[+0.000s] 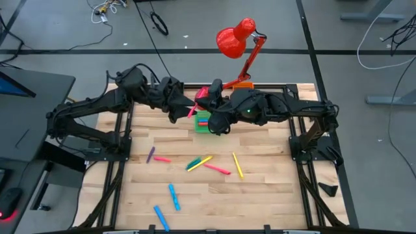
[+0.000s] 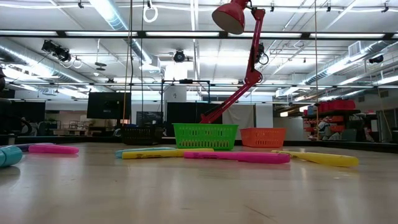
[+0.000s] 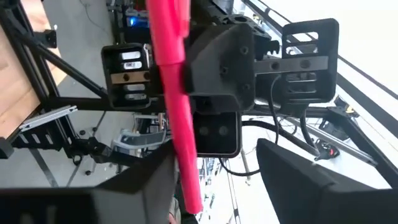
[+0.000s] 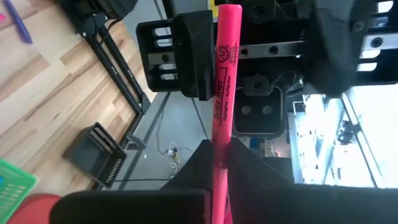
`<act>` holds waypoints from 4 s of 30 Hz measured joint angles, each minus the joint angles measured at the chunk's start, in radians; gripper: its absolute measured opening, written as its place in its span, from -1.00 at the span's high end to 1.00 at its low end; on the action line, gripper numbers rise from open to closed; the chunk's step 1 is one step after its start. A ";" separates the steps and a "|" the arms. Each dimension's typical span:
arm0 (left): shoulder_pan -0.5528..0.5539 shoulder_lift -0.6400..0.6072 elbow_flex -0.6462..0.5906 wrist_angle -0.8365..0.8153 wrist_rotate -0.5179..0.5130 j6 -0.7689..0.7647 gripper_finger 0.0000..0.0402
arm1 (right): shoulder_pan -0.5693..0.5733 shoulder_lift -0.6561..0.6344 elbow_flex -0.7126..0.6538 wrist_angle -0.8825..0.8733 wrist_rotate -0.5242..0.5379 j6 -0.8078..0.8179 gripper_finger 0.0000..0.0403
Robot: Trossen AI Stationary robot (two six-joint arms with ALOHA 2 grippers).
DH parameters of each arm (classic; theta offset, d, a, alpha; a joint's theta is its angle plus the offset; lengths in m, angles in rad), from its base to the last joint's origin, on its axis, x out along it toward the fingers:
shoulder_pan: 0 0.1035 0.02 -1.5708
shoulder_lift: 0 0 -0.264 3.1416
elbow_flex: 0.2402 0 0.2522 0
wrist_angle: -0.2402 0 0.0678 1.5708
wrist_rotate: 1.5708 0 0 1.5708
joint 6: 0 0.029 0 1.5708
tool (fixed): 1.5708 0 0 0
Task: Pick & Place Markers
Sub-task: Put the pink pen into the black basket
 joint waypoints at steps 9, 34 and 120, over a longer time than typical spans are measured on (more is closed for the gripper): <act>0.001 0.002 -0.002 -0.005 0.016 -0.025 0.53 | 0.000 -0.002 0.000 0.011 0.037 -0.019 0.94; 0.075 0.001 -0.002 -0.007 0.105 0.134 0.82 | 0.000 -0.002 0.000 0.032 0.144 0.072 0.46; 0.292 0.121 0.307 -0.972 -1.169 1.223 0.82 | -0.017 -0.002 0.000 0.078 -0.071 1.606 0.35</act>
